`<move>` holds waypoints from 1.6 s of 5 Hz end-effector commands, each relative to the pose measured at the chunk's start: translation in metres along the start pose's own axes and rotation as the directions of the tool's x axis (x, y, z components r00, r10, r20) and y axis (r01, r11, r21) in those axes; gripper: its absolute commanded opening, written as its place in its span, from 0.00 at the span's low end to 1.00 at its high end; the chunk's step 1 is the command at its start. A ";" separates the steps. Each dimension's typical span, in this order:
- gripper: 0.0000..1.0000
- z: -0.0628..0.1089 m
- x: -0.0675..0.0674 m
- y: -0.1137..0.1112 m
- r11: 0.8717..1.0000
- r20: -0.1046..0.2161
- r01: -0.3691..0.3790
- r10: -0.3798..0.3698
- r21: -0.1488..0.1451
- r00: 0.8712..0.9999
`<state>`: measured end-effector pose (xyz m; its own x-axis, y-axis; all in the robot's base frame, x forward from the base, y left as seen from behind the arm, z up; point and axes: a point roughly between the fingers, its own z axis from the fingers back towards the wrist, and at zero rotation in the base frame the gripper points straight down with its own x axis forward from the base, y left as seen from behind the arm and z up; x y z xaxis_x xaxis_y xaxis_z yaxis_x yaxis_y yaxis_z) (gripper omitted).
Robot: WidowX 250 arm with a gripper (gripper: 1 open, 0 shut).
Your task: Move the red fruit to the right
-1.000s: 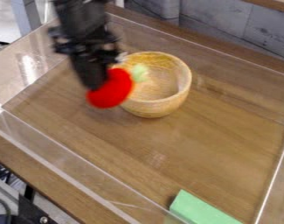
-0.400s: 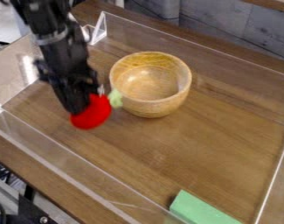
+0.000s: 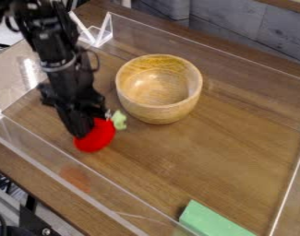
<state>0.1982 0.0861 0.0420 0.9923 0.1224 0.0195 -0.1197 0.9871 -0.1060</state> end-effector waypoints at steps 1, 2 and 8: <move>1.00 -0.007 -0.008 -0.002 1.000 0.008 -0.002 0.002 0.018 1.000; 1.00 -0.013 -0.018 -0.007 1.000 -0.008 -0.017 0.017 0.024 1.000; 1.00 -0.022 0.019 -0.019 1.000 -0.034 0.013 -0.013 0.010 0.999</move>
<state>0.2119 0.0679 0.0203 0.9937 0.1040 -0.0424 -0.1080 0.9883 -0.1072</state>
